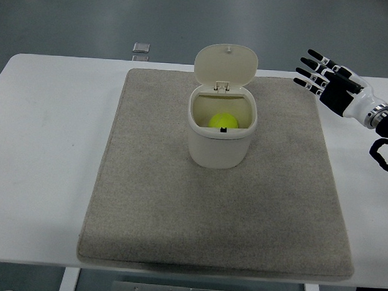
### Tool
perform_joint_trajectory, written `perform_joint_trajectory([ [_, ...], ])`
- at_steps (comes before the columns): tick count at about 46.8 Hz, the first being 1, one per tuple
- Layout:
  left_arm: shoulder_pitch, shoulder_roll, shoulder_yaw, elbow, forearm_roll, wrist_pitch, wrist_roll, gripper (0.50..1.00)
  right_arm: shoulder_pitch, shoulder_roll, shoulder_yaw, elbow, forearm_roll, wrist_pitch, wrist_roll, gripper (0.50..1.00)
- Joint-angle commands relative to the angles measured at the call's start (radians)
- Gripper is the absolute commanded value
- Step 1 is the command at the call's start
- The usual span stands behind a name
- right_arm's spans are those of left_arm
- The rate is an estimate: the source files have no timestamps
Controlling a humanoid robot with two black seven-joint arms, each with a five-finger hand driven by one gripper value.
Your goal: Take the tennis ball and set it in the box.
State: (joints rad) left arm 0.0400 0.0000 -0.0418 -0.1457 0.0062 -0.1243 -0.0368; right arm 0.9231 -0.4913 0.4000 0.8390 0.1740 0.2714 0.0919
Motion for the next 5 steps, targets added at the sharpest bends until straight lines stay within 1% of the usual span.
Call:
perform_joint_trajectory([
  [1,0.000,0.000,-0.001,0.000,0.000,0.000,0.000,0.996,0.000,0.002,0.011,0.000,-0.001,-0.001,0.000,0.905],
  [5,0.000,0.000,-0.001,0.000,0.000,0.000,0.000,0.996,-0.001,0.002,0.026,0.000,-0.002,-0.003,0.000,0.905],
])
